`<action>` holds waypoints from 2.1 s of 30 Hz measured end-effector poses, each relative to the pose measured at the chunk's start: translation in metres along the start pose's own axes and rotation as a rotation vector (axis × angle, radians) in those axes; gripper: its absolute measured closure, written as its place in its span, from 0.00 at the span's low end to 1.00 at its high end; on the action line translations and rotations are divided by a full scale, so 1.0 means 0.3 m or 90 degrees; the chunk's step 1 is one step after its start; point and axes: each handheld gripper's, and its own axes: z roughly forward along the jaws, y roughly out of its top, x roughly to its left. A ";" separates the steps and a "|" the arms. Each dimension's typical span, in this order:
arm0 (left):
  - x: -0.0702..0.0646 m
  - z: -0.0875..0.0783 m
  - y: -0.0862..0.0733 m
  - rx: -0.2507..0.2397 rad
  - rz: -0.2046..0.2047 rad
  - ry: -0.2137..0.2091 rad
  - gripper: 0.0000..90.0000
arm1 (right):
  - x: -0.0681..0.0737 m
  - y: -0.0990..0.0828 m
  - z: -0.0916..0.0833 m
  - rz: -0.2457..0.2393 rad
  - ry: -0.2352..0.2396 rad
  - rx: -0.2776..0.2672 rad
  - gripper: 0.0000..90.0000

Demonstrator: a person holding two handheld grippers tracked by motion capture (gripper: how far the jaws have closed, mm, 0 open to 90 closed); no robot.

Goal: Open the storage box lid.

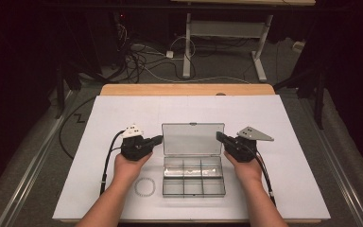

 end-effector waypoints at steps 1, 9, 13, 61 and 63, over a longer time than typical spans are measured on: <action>0.002 0.010 0.005 0.003 -0.002 -0.006 0.98 | 0.001 -0.001 0.002 0.003 -0.001 0.002 1.00; -0.009 0.050 0.039 0.002 0.000 -0.021 0.98 | -0.007 -0.004 0.015 0.003 -0.010 0.009 1.00; -0.003 0.061 0.042 0.002 -0.005 -0.017 0.98 | -0.011 -0.003 0.022 0.003 -0.012 0.011 1.00; 0.083 0.115 -0.013 0.148 -0.050 0.059 0.97 | -0.086 -0.043 0.104 0.031 -0.057 0.202 1.00; 0.074 0.099 -0.017 0.140 -0.038 0.061 0.97 | -0.088 -0.041 0.085 0.029 -0.060 0.191 1.00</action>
